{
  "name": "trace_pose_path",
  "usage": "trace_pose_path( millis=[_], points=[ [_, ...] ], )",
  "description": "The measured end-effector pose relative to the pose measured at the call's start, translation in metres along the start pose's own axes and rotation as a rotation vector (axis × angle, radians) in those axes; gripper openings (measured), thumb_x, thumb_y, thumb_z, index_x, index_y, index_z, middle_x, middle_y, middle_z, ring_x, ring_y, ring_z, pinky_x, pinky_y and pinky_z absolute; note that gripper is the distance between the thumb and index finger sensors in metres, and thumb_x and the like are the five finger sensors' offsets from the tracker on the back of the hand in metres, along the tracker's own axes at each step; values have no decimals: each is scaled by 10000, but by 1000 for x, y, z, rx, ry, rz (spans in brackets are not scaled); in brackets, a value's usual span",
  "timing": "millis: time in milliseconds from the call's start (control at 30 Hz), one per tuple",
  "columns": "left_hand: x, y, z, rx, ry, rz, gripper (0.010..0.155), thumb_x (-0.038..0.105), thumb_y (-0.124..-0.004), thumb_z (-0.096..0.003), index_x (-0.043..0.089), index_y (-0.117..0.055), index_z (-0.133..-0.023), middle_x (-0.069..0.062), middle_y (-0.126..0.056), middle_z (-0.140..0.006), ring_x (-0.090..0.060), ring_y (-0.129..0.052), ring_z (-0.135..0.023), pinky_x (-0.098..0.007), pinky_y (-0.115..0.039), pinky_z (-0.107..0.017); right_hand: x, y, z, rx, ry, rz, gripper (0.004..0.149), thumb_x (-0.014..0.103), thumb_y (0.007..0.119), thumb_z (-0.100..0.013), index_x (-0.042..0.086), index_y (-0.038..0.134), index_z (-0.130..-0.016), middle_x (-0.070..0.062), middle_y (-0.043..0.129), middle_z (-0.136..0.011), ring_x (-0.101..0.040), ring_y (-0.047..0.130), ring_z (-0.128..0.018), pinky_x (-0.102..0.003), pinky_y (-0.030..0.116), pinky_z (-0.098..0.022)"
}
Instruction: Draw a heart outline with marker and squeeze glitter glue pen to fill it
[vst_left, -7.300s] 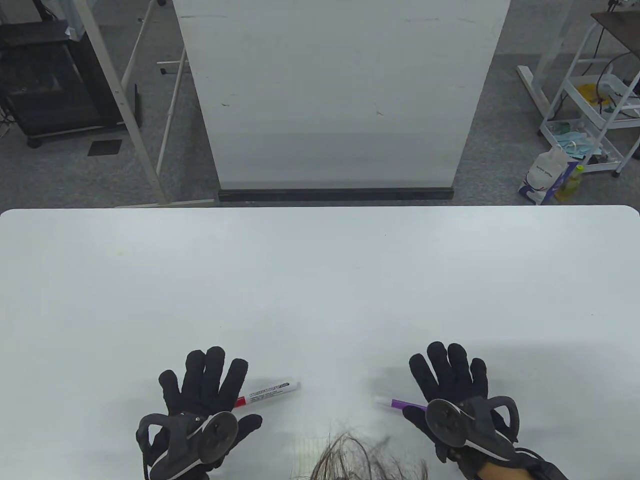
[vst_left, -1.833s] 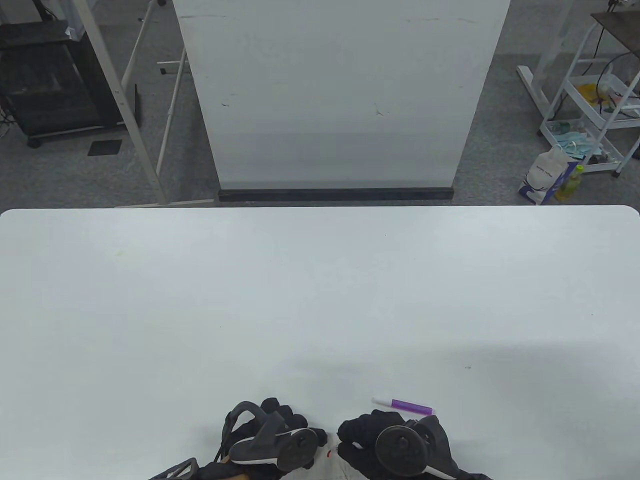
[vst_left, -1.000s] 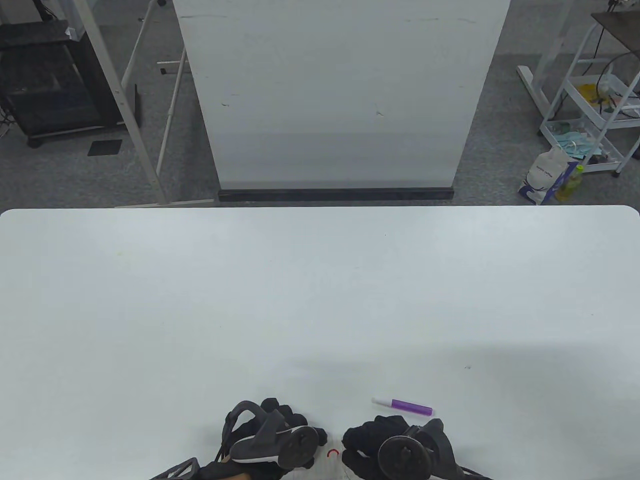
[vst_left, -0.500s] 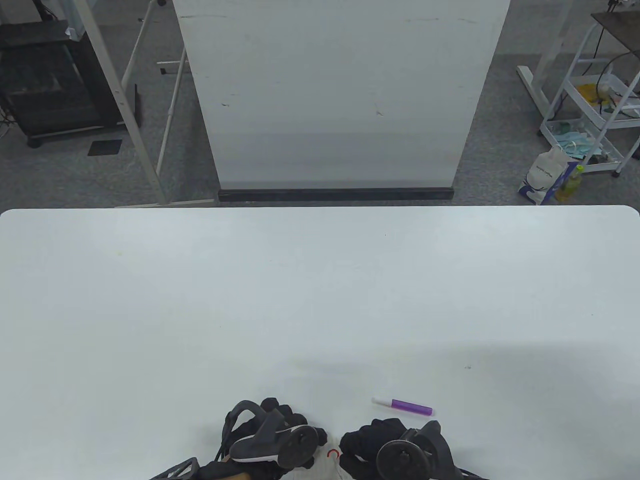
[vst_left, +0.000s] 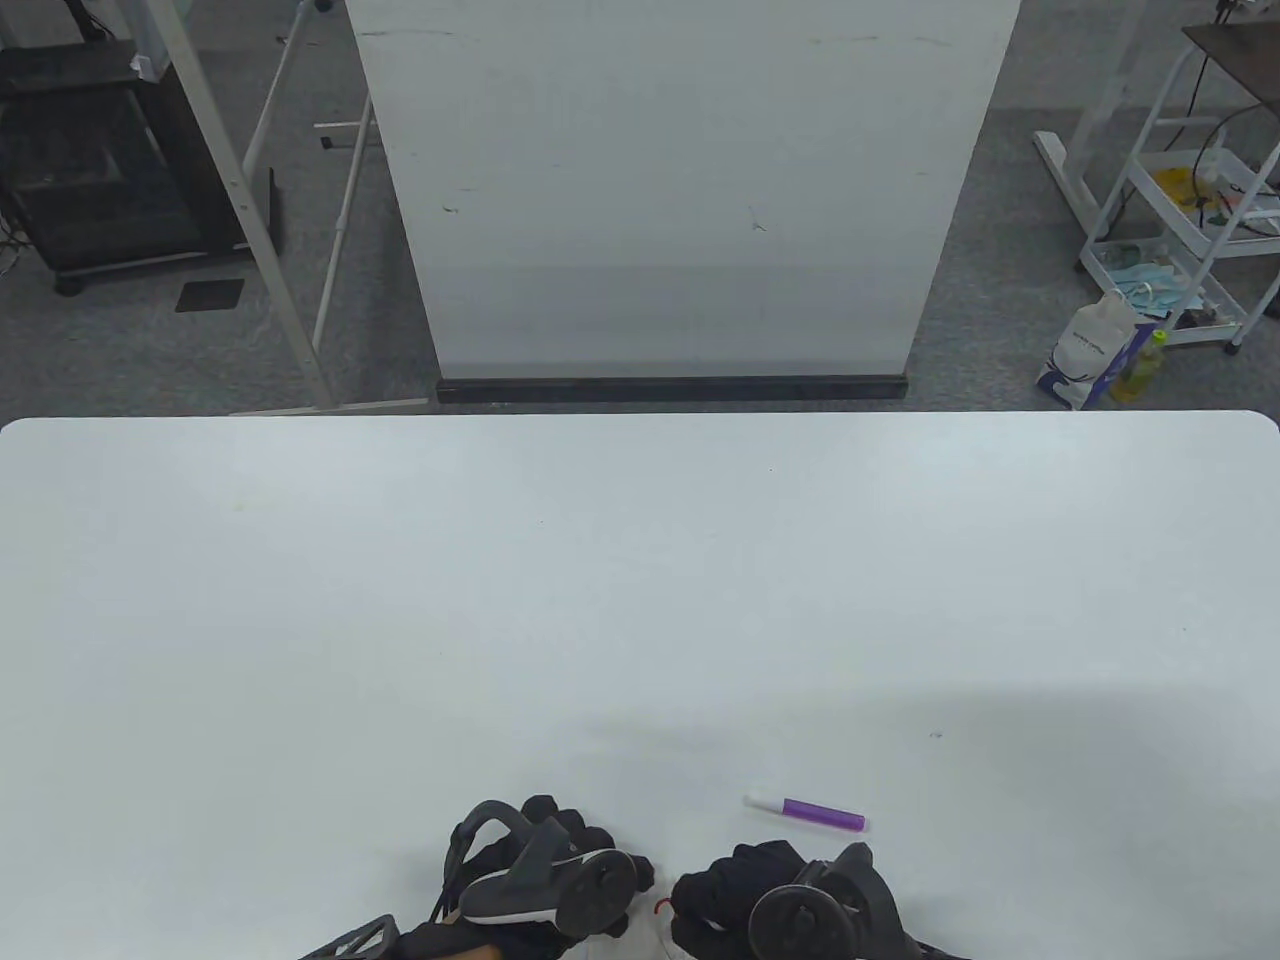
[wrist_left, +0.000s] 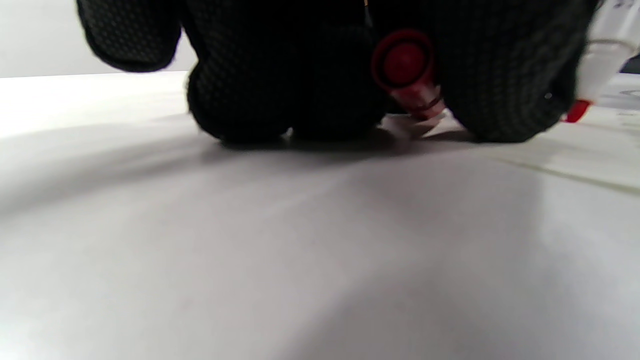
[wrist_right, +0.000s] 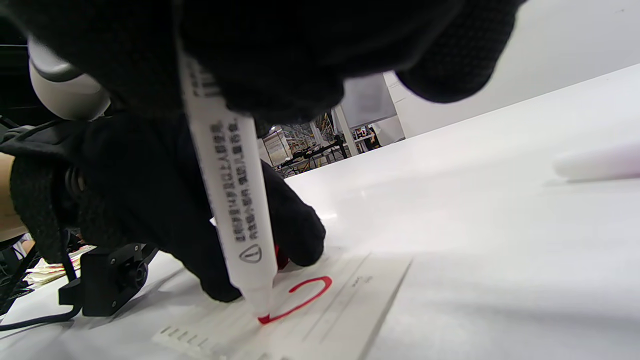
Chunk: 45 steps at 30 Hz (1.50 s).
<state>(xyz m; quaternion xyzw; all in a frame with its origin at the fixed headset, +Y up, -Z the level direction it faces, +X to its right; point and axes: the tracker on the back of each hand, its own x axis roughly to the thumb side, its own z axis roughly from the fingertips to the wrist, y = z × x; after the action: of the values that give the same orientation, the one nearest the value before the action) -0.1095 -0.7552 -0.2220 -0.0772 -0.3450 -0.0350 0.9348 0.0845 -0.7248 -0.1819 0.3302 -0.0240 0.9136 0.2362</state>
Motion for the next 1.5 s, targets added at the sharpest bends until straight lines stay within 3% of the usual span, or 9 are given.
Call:
trace_pose_path(
  millis=[1500],
  points=[
    [0, 0, 1, 8, -6, -1, 517, 541, -870, -378, 442, -804, -881, 55, -974, -664, -253, -983, -558, -630, -674, -656, -1, 2, -6, -39, 29, 48, 400, 466, 850, -382, 231, 932, -694, -73, 988, -377, -196, 924, -222, -487, 815, -493]
  ],
)
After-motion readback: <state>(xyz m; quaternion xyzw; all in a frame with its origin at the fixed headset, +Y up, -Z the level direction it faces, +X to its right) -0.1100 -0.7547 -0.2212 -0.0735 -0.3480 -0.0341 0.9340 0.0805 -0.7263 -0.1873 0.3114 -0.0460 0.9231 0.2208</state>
